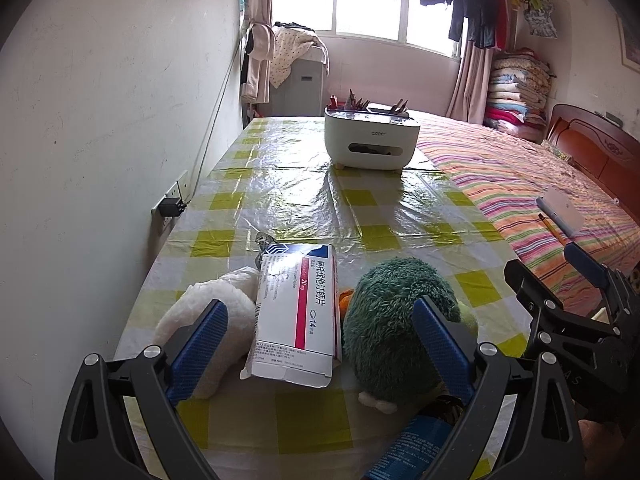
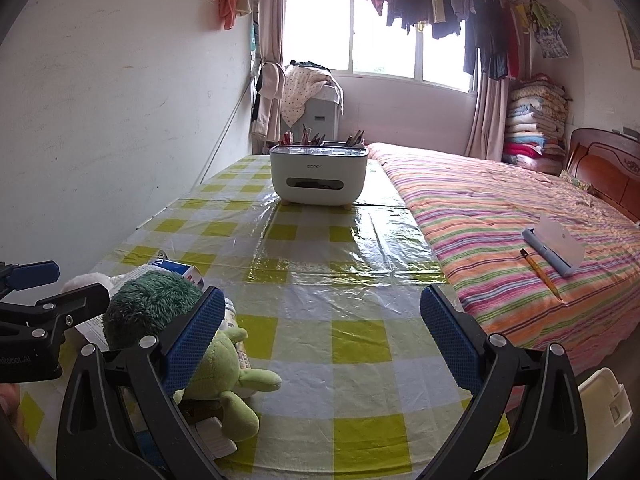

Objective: Collect trash
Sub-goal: 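Move right tool toward green plush while left tool approaches white medicine box, then close right tool around the green fuzzy plush toy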

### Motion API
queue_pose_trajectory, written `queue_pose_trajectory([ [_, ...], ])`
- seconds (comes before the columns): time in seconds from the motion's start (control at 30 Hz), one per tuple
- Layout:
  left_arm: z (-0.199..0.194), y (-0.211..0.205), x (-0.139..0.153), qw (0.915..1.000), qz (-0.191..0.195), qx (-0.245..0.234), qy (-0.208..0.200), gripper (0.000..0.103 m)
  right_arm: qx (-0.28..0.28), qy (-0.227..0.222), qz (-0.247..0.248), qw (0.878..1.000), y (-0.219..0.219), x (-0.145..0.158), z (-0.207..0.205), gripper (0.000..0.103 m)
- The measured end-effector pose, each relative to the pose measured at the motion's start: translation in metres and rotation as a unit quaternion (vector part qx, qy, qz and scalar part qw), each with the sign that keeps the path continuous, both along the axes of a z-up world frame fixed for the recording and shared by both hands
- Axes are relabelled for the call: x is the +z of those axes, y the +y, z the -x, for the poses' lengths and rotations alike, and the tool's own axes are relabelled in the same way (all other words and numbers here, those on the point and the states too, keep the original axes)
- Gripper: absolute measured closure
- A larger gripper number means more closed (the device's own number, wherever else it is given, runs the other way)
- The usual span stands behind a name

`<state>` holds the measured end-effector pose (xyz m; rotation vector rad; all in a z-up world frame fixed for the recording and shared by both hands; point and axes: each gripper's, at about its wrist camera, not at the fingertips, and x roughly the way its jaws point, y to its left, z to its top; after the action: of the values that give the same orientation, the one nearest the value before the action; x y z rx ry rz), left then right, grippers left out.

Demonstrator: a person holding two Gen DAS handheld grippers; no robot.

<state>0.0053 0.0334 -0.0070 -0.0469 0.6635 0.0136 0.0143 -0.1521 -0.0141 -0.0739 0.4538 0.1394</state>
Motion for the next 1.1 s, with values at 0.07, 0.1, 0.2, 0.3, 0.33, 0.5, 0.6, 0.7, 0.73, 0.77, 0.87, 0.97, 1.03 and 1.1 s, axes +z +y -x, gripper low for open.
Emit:
queue_pose_trajectory([
  [0.07,-0.001,0.005,0.0,1.0,0.005,0.005,0.002,0.012,0.004,0.0,-0.001,1.0,0.003,0.0,0.001,0.006],
  [0.1,-0.002,0.008,-0.001,0.9999,0.007,0.01,0.004,0.012,0.006,0.001,0.0,1.0,0.004,-0.001,0.001,0.006],
  [0.2,-0.002,0.017,-0.003,0.9998,0.008,0.019,0.007,0.012,0.013,0.002,-0.001,1.0,0.009,-0.001,0.004,0.006],
  [0.3,-0.002,0.025,-0.005,0.9994,0.007,0.032,0.008,0.012,0.023,0.001,0.0,1.0,0.014,-0.001,0.007,0.006],
  [0.33,-0.002,0.029,-0.005,0.9993,0.007,0.037,0.009,0.012,0.025,0.0,0.001,1.0,0.016,-0.001,0.008,0.006],
  [0.5,-0.003,0.044,-0.009,0.9977,0.023,0.06,0.019,0.012,0.037,-0.002,0.01,0.999,0.026,-0.003,0.012,0.006],
  [0.6,-0.003,0.05,-0.01,0.9971,0.027,0.068,0.02,0.012,0.041,0.0,0.01,0.999,0.029,-0.005,0.013,0.006],
  [0.7,-0.003,0.051,-0.011,0.9969,0.025,0.071,0.021,0.012,0.043,0.001,0.009,0.999,0.03,-0.005,0.014,0.006],
  [0.73,-0.002,0.052,-0.011,0.9969,0.025,0.072,0.022,0.012,0.044,0.001,0.009,0.999,0.031,-0.005,0.015,0.006],
  [0.77,-0.002,0.051,-0.011,0.9969,0.024,0.072,0.023,0.012,0.045,0.002,0.009,0.999,0.032,-0.005,0.015,0.006],
  [0.87,-0.002,0.052,-0.012,0.9969,0.024,0.07,0.026,0.012,0.045,0.001,0.013,0.999,0.033,-0.006,0.013,0.006],
  [0.97,-0.002,0.051,-0.012,0.9971,0.022,0.068,0.026,0.012,0.046,0.002,0.014,0.999,0.035,-0.007,0.012,0.006],
  [1.03,-0.004,0.05,-0.013,0.9971,0.02,0.068,0.028,0.012,0.046,0.002,0.014,0.999,0.035,-0.006,0.013,0.006],
  [1.1,-0.004,0.049,-0.013,0.9973,0.019,0.065,0.029,0.012,0.046,0.002,0.014,0.999,0.035,-0.006,0.013,0.006],
])
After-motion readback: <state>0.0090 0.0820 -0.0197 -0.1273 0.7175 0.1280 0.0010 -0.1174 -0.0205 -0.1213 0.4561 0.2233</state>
